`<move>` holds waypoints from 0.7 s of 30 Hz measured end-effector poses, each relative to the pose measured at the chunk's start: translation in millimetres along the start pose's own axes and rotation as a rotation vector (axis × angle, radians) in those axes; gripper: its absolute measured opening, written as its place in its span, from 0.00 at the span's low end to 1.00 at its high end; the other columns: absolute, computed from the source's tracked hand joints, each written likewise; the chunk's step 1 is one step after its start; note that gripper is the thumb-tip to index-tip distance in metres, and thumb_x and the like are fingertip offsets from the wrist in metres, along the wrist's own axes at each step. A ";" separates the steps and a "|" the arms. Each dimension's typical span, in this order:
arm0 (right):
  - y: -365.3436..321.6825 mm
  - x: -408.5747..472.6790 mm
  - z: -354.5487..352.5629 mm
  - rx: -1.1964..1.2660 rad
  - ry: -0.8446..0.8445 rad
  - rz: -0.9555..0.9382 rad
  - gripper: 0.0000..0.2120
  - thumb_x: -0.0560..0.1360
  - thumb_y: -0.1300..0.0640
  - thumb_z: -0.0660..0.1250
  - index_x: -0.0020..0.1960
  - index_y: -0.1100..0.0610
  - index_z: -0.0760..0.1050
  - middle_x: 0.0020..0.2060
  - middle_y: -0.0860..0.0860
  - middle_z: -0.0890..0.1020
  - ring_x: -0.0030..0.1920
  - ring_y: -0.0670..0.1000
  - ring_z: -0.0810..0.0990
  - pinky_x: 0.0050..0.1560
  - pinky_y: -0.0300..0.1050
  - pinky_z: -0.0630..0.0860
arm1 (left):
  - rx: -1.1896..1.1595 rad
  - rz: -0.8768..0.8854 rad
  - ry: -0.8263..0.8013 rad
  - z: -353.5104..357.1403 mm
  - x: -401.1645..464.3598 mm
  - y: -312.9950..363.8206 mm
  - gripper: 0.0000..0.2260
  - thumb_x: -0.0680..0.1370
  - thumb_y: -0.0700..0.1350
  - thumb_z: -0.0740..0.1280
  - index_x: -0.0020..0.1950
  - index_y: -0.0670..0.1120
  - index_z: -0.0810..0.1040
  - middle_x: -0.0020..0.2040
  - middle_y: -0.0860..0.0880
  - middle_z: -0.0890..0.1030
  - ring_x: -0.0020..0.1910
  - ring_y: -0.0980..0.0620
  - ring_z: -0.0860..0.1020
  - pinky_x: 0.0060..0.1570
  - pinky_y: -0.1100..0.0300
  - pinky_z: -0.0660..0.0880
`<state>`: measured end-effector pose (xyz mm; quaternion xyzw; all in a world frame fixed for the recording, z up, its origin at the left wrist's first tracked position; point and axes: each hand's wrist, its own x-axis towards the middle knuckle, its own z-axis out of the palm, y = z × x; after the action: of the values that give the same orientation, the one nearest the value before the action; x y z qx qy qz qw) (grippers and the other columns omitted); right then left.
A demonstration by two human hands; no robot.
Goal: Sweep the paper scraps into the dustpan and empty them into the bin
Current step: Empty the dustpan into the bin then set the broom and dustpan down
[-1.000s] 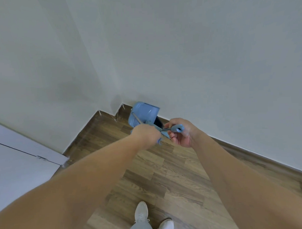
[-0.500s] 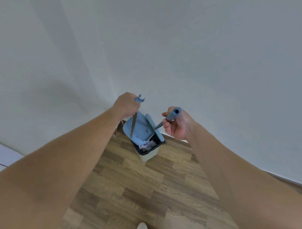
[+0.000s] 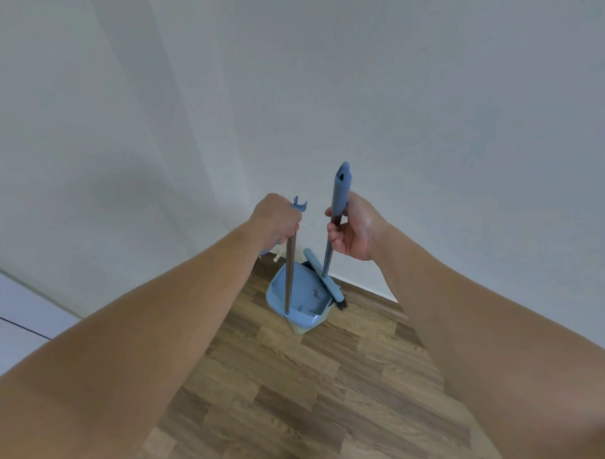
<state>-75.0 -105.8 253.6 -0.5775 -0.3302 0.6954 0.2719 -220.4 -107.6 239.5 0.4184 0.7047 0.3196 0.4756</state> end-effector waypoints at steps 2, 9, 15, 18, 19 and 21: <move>-6.5 0.2 0.6 -0.043 0.024 -0.043 0.13 0.75 0.48 0.53 0.42 0.57 0.69 0.29 0.52 0.70 0.26 0.49 0.67 0.27 0.39 0.67 | 0.011 -0.017 -0.016 1.3 -2.2 2.2 0.18 0.79 0.48 0.66 0.32 0.43 0.68 0.27 0.47 0.68 0.18 0.56 0.64 0.19 0.69 0.61; -27.1 0.4 -2.8 -0.071 0.087 -0.178 0.14 0.75 0.60 0.49 0.52 0.58 0.71 0.34 0.55 0.74 0.28 0.52 0.72 0.30 0.41 0.69 | 0.026 -0.058 -0.118 16.1 -11.6 32.9 0.20 0.84 0.45 0.56 0.74 0.39 0.66 0.55 0.50 0.80 0.51 0.49 0.80 0.42 0.67 0.73; -43.8 -6.8 -10.1 -0.303 0.147 -0.378 0.06 0.77 0.54 0.57 0.48 0.57 0.68 0.32 0.53 0.71 0.26 0.51 0.69 0.28 0.40 0.67 | 0.036 -0.007 -0.146 33.7 -22.6 60.2 0.17 0.81 0.35 0.57 0.70 0.40 0.71 0.75 0.47 0.67 0.63 0.51 0.76 0.35 0.65 0.65; -47.4 -11.1 -17.9 -0.385 0.186 -0.488 0.09 0.78 0.51 0.57 0.44 0.56 0.68 0.31 0.51 0.69 0.26 0.49 0.67 0.27 0.39 0.64 | 0.049 -0.006 -0.142 41.7 -29.3 70.7 0.11 0.79 0.33 0.59 0.54 0.39 0.79 0.59 0.43 0.81 0.35 0.53 0.71 0.30 0.64 0.64; -48.6 -13.0 -20.7 -0.428 0.213 -0.517 0.09 0.78 0.50 0.57 0.46 0.56 0.69 0.32 0.50 0.71 0.28 0.48 0.69 0.29 0.39 0.65 | 0.064 0.000 -0.143 44.0 -31.3 74.2 0.10 0.78 0.32 0.59 0.45 0.41 0.78 0.48 0.43 0.80 0.32 0.53 0.69 0.29 0.64 0.64; -52.2 -17.5 -26.5 -0.491 0.268 -0.575 0.10 0.79 0.50 0.57 0.50 0.56 0.71 0.35 0.47 0.73 0.33 0.44 0.73 0.34 0.37 0.68 | 0.088 0.010 -0.144 48.9 -38.2 83.4 0.11 0.77 0.31 0.58 0.37 0.42 0.73 0.35 0.45 0.73 0.29 0.52 0.66 0.28 0.63 0.64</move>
<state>-45.9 -82.1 301.9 -0.5947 -0.5965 0.4099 0.3501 -143.2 -102.0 308.9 0.4643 0.6799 0.2601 0.5045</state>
